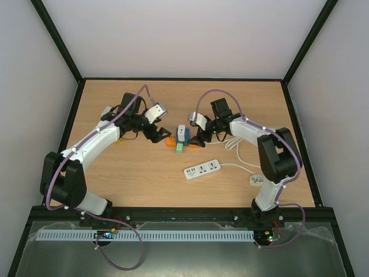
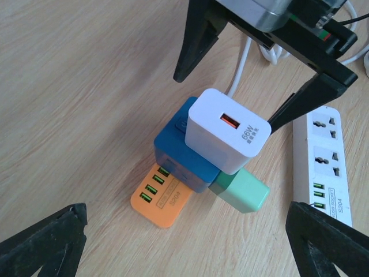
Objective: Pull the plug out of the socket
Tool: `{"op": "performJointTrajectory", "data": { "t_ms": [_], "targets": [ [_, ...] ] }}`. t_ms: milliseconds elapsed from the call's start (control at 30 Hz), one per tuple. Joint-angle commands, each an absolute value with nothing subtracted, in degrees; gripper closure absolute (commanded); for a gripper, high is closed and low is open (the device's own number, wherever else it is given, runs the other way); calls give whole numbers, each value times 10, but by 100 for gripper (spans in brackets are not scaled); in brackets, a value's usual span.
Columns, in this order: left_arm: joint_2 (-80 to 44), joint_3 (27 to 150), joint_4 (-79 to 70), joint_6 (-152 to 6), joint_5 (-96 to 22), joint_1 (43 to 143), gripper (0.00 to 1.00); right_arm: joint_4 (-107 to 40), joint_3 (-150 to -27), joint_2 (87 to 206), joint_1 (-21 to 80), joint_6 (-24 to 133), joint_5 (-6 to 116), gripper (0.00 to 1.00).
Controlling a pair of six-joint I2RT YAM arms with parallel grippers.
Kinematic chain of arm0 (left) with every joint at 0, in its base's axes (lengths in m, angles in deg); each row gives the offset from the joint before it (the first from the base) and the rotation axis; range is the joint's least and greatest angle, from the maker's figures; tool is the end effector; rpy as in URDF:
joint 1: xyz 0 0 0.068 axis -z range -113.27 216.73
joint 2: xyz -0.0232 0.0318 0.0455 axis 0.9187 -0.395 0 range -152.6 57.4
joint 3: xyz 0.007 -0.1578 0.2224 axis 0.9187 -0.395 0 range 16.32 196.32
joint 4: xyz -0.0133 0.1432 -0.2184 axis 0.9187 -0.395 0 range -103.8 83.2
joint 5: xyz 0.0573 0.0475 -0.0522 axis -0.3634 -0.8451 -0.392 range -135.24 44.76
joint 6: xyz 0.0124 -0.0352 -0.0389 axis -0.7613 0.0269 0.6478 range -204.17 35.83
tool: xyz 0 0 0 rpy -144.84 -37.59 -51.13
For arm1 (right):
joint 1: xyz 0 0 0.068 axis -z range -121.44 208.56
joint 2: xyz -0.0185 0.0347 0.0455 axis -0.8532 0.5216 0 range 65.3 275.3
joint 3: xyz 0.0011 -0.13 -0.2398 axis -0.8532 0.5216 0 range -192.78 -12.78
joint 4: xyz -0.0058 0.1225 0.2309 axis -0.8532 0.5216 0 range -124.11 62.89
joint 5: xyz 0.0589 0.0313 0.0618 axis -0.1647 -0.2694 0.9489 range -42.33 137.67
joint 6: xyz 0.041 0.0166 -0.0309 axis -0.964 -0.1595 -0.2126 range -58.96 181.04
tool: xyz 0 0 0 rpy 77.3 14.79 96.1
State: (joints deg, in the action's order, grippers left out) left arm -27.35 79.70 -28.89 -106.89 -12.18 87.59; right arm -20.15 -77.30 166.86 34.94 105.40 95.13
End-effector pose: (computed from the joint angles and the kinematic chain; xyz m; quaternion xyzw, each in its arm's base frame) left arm 0.2934 -0.1326 0.2716 0.4313 0.7761 -0.2552 0.3829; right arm 0.3250 0.1708 0.1961 -0.5938 0.6404 0.3181 0.3689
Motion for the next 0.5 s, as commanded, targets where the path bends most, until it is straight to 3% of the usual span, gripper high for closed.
{"op": "performJointTrajectory", "data": {
  "t_ms": [0, 200, 467],
  "targets": [
    [-285, 816, -317, -1079, -105, 875, 4, -189, -804, 1698, 337, 1075, 974, 7],
    [-289, 816, -315, -1067, -102, 874, 5, -203, -814, 1719, 337, 1060, 987, 16],
    [-288, 817, -293, -1026, -142, 874, 9, -267, -789, 1715, 333, 1002, 991, 41]
  ]
}}
